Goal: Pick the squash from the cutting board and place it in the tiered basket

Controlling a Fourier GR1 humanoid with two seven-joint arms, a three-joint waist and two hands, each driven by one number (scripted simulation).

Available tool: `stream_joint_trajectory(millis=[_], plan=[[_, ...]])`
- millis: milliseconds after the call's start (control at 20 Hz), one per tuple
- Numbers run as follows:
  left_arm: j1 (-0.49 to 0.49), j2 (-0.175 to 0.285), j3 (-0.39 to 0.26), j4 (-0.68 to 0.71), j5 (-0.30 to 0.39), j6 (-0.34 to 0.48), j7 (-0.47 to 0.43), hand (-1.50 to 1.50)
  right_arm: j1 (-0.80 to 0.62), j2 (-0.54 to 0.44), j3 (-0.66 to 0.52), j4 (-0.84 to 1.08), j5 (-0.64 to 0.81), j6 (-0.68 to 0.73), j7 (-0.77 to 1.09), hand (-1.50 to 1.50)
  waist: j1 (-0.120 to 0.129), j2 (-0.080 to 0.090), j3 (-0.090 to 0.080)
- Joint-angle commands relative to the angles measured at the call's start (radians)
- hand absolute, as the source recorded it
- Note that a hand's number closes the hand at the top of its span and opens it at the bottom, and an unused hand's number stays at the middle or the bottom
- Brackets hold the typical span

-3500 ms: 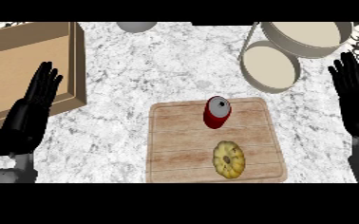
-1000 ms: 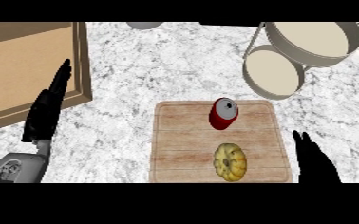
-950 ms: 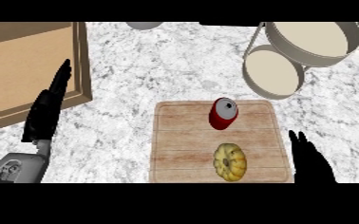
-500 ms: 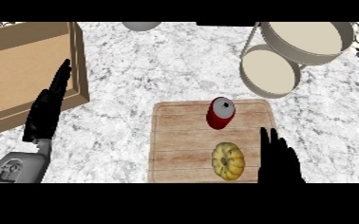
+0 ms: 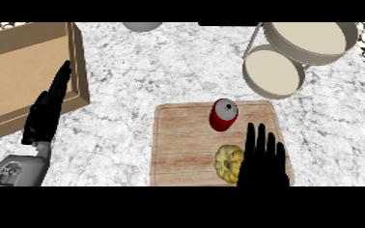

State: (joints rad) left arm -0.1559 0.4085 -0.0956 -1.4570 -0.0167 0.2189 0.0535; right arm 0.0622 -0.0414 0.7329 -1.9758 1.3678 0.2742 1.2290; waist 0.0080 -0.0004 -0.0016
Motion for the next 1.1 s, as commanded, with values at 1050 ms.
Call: stream_joint_trajectory(millis=[1050], plan=[[0.000, -0.059, 0.002, 0.026, -0.030, 0.001, -0.003, 0.00, -0.062, 0.040, -0.032, 0.177, -0.092, 0.029, 0.258, -1.50, -0.007, 0.005, 0.000]])
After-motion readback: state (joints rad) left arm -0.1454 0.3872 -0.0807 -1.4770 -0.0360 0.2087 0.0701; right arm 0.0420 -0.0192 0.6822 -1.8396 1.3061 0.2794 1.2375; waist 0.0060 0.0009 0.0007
